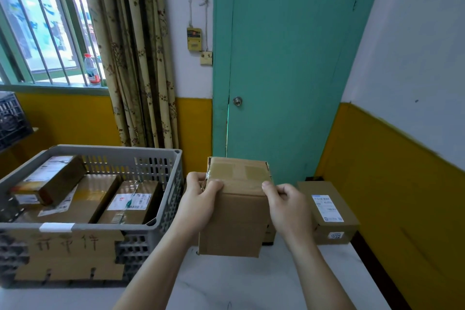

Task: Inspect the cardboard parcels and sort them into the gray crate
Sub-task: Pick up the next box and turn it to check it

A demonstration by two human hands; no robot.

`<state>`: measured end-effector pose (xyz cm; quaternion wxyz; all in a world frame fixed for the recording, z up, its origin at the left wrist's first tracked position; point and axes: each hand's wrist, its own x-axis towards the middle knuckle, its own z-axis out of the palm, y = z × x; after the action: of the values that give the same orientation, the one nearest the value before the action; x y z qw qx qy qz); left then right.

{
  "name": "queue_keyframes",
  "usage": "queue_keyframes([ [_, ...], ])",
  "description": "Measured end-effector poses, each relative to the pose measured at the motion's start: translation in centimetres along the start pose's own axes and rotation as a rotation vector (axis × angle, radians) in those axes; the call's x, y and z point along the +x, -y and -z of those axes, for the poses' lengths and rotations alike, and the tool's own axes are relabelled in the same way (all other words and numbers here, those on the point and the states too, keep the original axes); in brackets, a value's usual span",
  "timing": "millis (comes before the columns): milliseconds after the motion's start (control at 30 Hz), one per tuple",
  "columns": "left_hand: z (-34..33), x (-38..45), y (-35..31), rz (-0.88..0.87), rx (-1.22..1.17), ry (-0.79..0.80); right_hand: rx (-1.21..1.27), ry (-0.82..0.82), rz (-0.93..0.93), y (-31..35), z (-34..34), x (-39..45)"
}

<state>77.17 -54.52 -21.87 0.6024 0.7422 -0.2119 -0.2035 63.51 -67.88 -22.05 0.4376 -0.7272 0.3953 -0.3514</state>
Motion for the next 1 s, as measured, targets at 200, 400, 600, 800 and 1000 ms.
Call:
queue_keyframes([
  [200,-0.3,-0.2,-0.2,-0.025,0.022,0.0,-0.065,-0.03,0.009,0.2,0.0,0.4],
  [400,0.1,0.0,-0.2,0.002,-0.013,-0.024,-0.084,-0.003,-0.058,-0.1,0.0,0.5],
  [600,0.7,0.0,-0.6,-0.023,0.016,0.095,-0.107,0.054,0.012,0.1,0.3,0.5],
  [800,0.8,-0.1,0.0,-0.089,0.022,0.092,-0.114,0.056,0.065,-0.3,0.2,0.1],
  [1000,0.8,-0.4,-0.1,-0.116,-0.069,0.054,-0.02,0.034,0.048,0.0,0.5,0.3],
])
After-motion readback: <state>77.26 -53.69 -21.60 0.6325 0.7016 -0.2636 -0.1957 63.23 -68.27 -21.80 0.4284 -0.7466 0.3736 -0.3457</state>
